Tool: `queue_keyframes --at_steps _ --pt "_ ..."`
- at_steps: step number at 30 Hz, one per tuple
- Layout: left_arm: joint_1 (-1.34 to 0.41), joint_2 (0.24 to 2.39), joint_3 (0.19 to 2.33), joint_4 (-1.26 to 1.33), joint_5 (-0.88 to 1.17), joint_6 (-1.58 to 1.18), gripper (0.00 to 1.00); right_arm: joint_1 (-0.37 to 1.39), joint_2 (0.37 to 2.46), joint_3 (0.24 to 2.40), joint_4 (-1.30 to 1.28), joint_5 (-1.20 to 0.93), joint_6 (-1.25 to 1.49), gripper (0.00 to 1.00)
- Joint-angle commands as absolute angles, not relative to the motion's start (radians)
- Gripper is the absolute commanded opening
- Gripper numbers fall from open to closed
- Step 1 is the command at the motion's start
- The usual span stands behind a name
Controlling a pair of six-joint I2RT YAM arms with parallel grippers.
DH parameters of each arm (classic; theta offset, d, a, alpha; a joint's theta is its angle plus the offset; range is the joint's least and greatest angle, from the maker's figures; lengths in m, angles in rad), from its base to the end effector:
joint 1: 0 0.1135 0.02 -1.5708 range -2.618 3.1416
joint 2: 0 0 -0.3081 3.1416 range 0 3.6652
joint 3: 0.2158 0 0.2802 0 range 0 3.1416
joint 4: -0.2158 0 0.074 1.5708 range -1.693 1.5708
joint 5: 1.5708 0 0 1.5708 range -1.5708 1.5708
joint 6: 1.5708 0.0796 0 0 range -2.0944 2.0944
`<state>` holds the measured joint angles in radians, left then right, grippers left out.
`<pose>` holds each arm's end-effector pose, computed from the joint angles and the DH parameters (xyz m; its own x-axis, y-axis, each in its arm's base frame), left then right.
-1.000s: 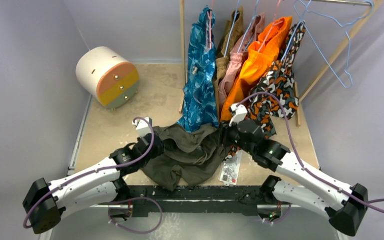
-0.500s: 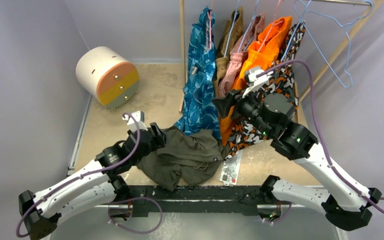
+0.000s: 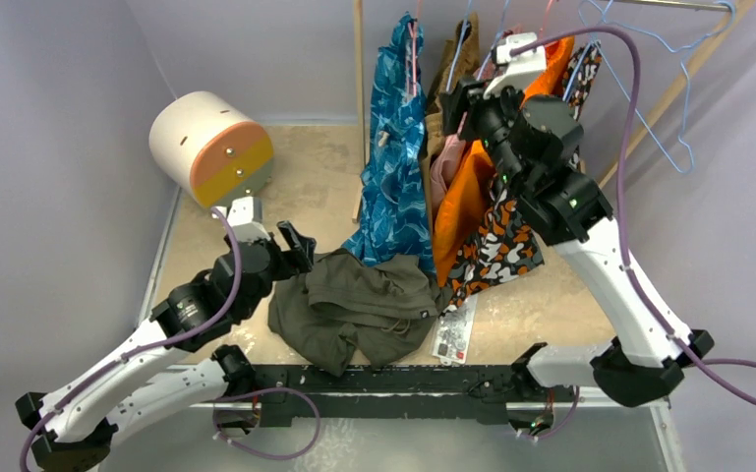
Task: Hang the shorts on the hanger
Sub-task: Pick up the hanger from the clothesline.
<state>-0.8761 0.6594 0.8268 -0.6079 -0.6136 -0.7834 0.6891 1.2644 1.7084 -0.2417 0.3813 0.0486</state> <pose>0.1390 -0.0952 0.3477 -0.4013 -0.4196 -0.8142 0.0162 0.8855 -0.4644 0.2452 0.1636 0.6087 0.1399 0.1737 -0.9748 -0.3160 0.9409 0.1223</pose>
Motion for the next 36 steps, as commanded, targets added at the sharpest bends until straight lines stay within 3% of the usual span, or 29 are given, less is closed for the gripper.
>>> queue_keyframes --at_steps 1,11,22,30,36 --pt "-0.873 0.722 0.897 -0.54 -0.634 -0.678 0.78 0.568 1.285 1.775 -0.226 0.416 0.08 0.58" --pt "-0.873 0.817 0.874 -0.362 -0.596 -0.587 0.8 0.197 1.155 1.692 -0.248 0.406 0.152 0.57" --pt "-0.873 0.821 0.837 -0.302 -0.515 -0.589 0.8 -0.08 1.116 1.539 -0.181 0.578 0.249 0.58" --pt "-0.873 0.815 0.828 -0.317 -0.459 -0.604 0.78 -0.138 1.215 1.521 -0.005 0.854 -0.017 0.65" --pt "-0.873 0.852 0.827 -0.311 -0.4 -0.603 0.77 -0.185 1.283 1.508 0.042 0.865 -0.055 0.83"
